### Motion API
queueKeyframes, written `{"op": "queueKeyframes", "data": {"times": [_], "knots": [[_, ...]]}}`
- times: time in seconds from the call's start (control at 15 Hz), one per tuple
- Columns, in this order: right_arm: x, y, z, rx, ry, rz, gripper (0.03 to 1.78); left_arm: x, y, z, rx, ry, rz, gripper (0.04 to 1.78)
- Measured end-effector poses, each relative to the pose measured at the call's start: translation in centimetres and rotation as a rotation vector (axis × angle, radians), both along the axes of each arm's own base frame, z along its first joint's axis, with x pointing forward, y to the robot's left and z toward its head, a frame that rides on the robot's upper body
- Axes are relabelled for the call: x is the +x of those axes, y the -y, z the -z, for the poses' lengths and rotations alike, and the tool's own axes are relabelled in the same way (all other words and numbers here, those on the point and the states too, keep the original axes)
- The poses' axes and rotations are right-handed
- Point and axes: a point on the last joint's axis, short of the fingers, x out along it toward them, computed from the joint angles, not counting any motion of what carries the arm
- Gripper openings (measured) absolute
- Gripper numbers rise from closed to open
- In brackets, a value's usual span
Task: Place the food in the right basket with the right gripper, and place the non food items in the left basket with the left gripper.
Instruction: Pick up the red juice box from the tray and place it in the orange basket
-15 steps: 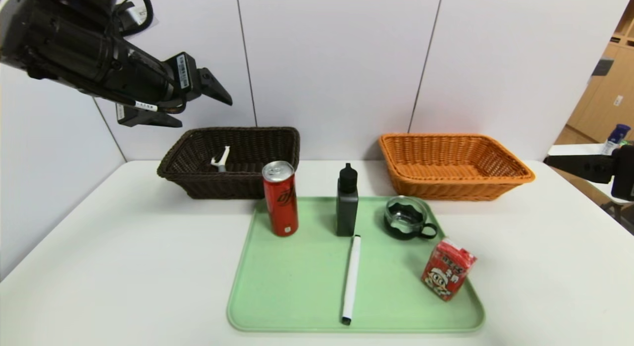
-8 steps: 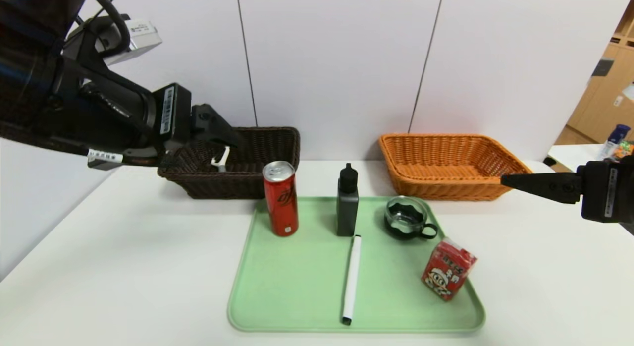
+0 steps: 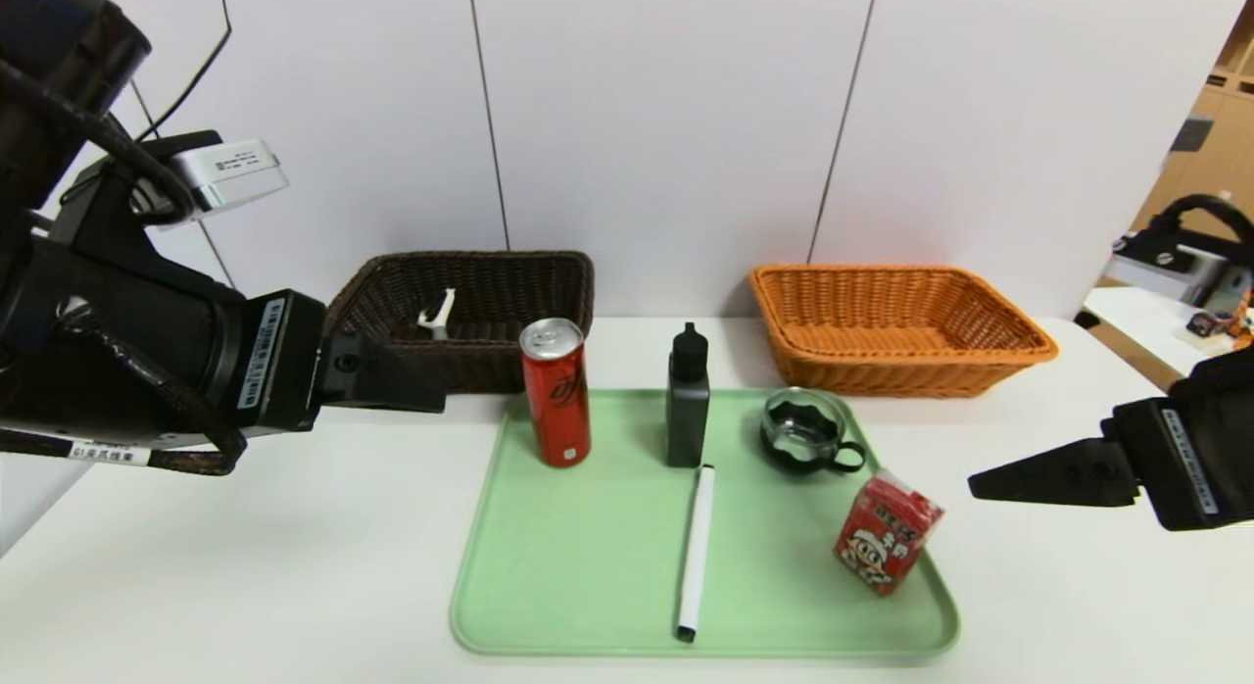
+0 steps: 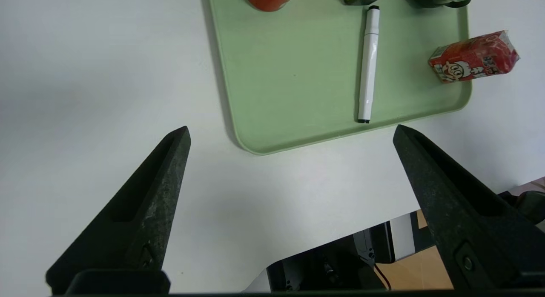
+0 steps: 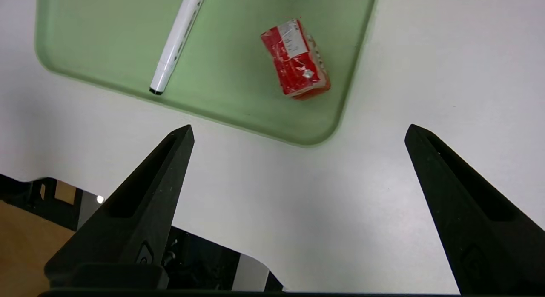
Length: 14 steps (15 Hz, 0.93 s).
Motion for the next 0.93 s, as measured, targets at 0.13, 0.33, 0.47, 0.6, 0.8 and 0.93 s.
{"op": "queueKeyframes", "data": {"times": [0.13, 0.33, 0.47, 0.6, 0.8, 0.93], "knots": [[1.1, -0.9, 0.8, -0.016, -0.036, -0.018, 1.71, -0.3, -0.2, 0.6, 0.011, -0.015, 0.000, 1.68], [2.6, -1.8, 2.2, -0.045, -0.096, -0.022, 1.71, -0.9, -0.6, 1.3, 0.024, -0.033, 0.001, 1.69], [3.4, -2.3, 3.0, -0.066, -0.129, -0.032, 1.71, -1.3, -0.8, 1.6, 0.025, -0.035, 0.004, 1.69], [4.1, -3.1, 3.8, -0.088, -0.149, -0.050, 1.71, -1.7, -1.1, 2.0, 0.030, -0.042, 0.005, 1.69], [5.4, -4.3, 4.8, -0.121, -0.136, -0.055, 1.71, -2.2, -1.4, 2.3, 0.033, -0.045, 0.005, 1.69], [6.0, -4.9, 5.8, -0.164, -0.152, -0.051, 1.71, -2.3, -1.6, 2.3, 0.032, -0.044, 0.004, 1.69]]}}
